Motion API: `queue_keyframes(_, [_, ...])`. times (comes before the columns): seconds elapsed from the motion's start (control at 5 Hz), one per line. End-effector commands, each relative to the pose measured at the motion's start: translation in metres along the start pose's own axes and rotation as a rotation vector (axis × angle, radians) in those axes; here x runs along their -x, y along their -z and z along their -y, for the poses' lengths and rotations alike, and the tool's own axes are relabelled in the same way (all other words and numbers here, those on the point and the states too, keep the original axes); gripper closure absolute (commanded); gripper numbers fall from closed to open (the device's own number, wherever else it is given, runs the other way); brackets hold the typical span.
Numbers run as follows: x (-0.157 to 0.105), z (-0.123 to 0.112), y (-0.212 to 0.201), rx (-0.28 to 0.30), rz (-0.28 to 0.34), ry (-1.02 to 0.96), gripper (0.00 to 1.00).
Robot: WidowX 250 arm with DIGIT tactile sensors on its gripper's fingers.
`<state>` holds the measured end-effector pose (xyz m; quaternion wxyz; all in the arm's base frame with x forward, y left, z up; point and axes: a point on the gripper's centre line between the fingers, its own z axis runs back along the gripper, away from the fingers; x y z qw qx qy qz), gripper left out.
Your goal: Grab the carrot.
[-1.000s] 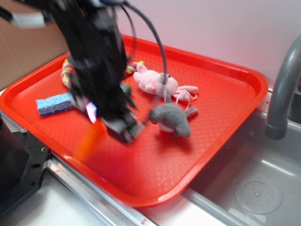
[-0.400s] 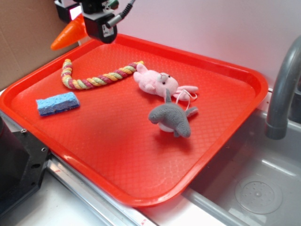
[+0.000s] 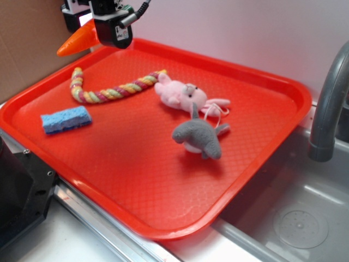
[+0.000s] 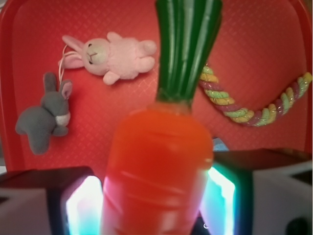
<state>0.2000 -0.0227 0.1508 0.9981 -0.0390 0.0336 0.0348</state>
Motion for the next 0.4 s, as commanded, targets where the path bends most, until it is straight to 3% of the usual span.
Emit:
queue_keyframes(0.0, [-0.0051, 0.0070, -0.0146, -0.049, 0.100, 0.032, 1.00])
queue_keyframes(0.2, [-0.0065, 0.0069, -0.0071, -0.071, 0.078, 0.026, 1.00])
